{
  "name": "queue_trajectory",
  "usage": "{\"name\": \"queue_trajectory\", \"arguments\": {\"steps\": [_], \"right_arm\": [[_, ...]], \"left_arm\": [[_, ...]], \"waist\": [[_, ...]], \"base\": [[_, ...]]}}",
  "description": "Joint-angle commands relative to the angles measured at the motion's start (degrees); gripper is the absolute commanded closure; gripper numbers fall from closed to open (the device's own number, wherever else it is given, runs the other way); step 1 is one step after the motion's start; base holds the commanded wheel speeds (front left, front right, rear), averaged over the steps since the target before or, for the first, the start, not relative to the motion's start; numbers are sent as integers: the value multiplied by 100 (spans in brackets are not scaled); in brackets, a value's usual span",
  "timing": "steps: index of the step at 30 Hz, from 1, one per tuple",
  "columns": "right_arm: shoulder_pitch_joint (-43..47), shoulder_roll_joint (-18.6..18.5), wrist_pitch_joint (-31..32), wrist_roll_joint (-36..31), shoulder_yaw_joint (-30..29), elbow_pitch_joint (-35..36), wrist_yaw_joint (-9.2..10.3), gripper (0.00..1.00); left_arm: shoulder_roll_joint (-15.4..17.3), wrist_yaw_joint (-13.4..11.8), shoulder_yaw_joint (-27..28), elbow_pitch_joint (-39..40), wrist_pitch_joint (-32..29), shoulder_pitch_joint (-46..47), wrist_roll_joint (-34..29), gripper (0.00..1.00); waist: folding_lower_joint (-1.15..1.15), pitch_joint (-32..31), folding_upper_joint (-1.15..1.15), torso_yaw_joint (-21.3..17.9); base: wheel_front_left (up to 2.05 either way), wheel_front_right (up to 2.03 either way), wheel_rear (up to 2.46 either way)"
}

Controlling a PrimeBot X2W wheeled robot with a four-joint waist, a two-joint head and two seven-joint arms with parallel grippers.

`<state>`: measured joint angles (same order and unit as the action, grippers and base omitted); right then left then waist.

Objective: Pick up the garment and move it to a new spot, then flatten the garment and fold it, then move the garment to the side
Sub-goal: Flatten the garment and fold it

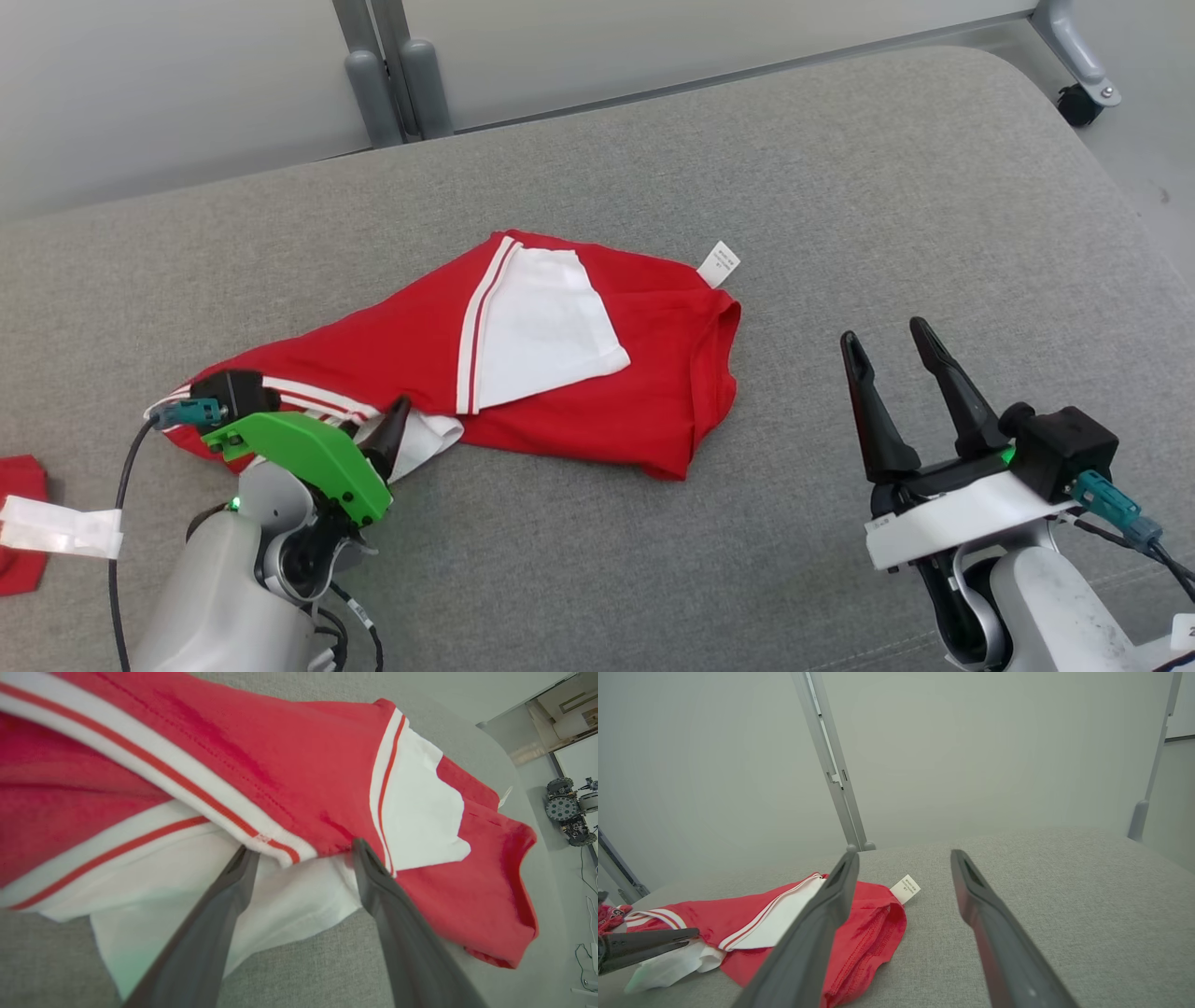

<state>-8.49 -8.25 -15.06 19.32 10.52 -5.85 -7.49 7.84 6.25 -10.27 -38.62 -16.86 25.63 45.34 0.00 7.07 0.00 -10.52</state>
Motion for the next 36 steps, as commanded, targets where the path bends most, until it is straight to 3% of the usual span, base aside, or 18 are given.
{"name": "queue_trajectory", "arguments": {"steps": [1, 3, 4, 5, 6, 7, 16, 19, 24, 31, 32, 33, 36], "right_arm": [[-11, 12, -16, -57, -5, -5, 0, 0], [-31, 21, -16, -54, 14, -18, 0, 0], [-42, 25, -16, -56, 19, -21, 0, 0], [-56, 32, -16, -57, 26, -22, 0, 0], [-67, 38, -16, -58, 30, -21, 0, 0], [-77, 40, -16, -58, 33, -18, 0, 0], [-146, 45, -16, -30, 48, 51, 0, 0], [-182, 62, -16, -32, 75, 71, 0, 0], [-333, 81, -16, -28, 144, 83, 0, 0], [-580, 113, -16, 3, 277, 98, 0, 0], [-609, 121, -16, 3, 294, 96, 0, 0], [-625, 127, -16, 0, 302, 93, 0, 0], [-659, 150, -16, -20, 312, 62, 0, 0]], "left_arm": [[18, 33, 6, -38, 83, 113, 12, 0], [17, 50, -10, -119, 149, 166, 27, 3], [18, 58, -18, -153, 160, 193, 29, 27], [18, 64, -13, -188, 194, 235, 35, 60], [18, 70, -14, -215, 210, 265, 36, 84], [20, 73, -22, -261, 236, 295, 42, 100], [5, 104, 36, -141, 619, 875, 138, 100], [102, -7, 250, -191, 912, 1265, 192, 100], [234, -276, 589, -631, 1335, 1968, 265, 100], [553, -277, 968, -1465, 2139, 2769, 296, 100], [556, -235, 985, -1624, 2171, 2860, 336, 69], [569, -197, 970, -1763, 2154, 2916, 330, 0], [616, -84, 884, -2116, 2188, 3085, 267, 0]], "waist": [[0, 4, 0, 10], [0, 8, 0, 17], [0, 13, 0, 19], [0, 20, 0, 20], [0, 28, 0, 20], [0, 37, 0, 20], [0, 257, 0, -65], [0, 392, 0, -129], [0, 670, 0, -278], [0, 997, 0, -504], [0, 1027, 0, -526], [0, 1043, 0, -537], [0, 1062, 0, -537]], "base": [[0, 0, 0], [0, 0, 0], [0, 0, 0], [0, 0, 0], [0, 0, 0], [0, 0, 0], [0, 0, 0], [0, 0, 0], [0, 0, 0], [0, 0, 0], [0, 0, 0], [0, 0, 0], [0, 0, 0]]}}
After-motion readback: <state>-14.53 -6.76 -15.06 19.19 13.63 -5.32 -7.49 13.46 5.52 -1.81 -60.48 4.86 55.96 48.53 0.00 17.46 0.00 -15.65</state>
